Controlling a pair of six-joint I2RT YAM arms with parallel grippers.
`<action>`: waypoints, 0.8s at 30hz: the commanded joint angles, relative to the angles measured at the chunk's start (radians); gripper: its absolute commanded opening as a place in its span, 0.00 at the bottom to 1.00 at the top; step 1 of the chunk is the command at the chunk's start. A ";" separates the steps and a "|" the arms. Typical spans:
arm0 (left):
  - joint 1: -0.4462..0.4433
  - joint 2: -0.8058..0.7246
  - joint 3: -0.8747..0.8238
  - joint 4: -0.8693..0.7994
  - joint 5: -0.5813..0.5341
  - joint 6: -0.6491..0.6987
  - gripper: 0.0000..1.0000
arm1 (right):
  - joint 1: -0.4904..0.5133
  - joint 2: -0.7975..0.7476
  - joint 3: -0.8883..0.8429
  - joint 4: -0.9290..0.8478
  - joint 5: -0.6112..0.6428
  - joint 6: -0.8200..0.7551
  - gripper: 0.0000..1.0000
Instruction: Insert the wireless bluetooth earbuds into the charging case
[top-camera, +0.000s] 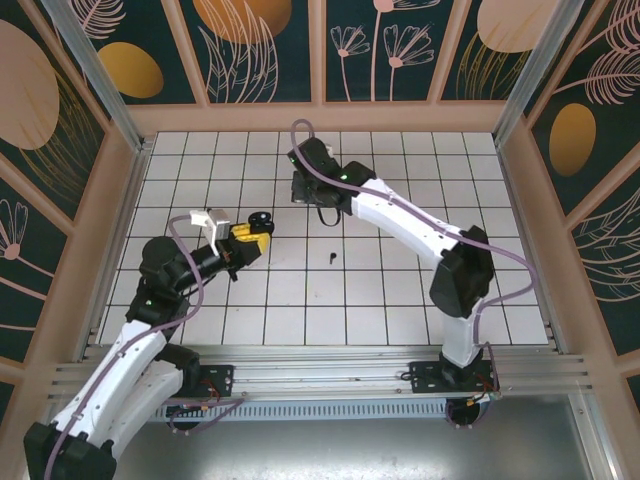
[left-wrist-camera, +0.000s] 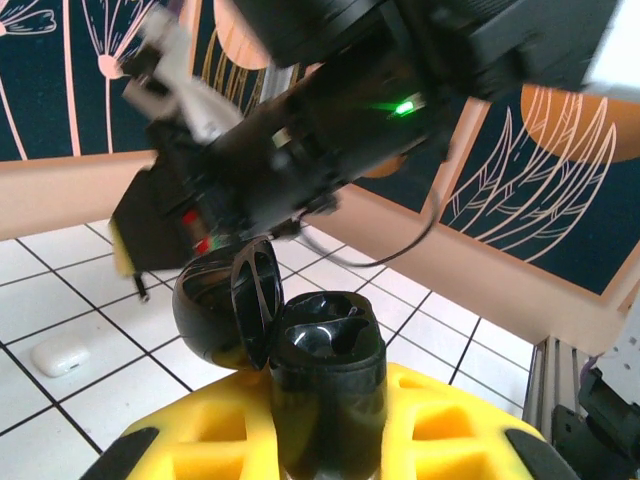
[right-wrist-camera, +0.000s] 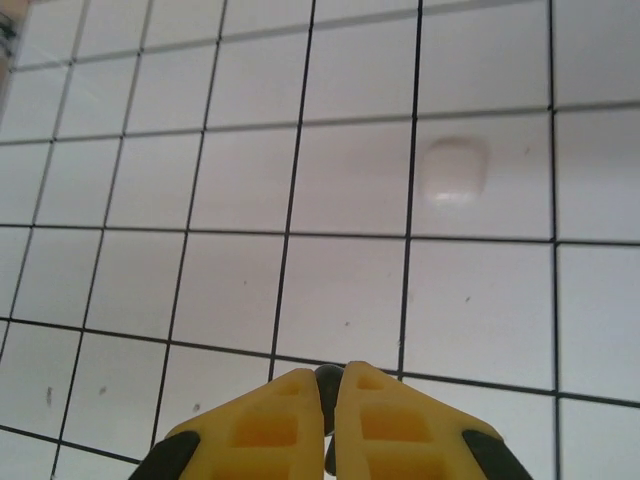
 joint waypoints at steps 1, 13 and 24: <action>-0.009 0.056 0.015 0.166 0.013 -0.025 0.08 | 0.007 -0.097 -0.035 0.011 0.072 -0.054 0.07; -0.109 0.265 0.140 0.191 -0.110 0.061 0.08 | 0.072 -0.288 -0.127 0.134 0.095 -0.073 0.08; -0.140 0.362 0.153 0.294 -0.176 0.008 0.08 | 0.170 -0.334 -0.144 0.206 0.167 -0.168 0.09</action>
